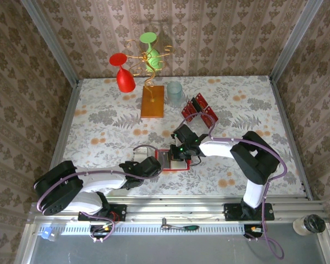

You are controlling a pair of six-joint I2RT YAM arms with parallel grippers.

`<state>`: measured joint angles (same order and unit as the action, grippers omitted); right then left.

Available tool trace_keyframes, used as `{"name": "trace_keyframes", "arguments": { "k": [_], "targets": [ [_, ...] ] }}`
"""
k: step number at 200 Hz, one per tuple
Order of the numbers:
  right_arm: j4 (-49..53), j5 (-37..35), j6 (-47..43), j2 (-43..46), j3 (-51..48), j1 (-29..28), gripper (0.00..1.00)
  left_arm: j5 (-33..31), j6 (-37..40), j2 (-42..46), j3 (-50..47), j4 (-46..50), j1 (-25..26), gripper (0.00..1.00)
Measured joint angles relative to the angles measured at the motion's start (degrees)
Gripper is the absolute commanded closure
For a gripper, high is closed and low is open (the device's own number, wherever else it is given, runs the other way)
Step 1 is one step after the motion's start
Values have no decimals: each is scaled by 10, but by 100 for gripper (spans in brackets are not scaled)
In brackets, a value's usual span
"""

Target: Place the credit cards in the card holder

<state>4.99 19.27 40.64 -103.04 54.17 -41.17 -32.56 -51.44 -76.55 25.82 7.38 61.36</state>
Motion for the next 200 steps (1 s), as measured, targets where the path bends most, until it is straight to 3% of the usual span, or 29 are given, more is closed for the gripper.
{"name": "trace_keyframes", "arguments": {
  "k": [200],
  "targets": [
    [-16,4,17,3,0,-7,98,2,-1,-6,-8,-4,0,5]
  ]
}}
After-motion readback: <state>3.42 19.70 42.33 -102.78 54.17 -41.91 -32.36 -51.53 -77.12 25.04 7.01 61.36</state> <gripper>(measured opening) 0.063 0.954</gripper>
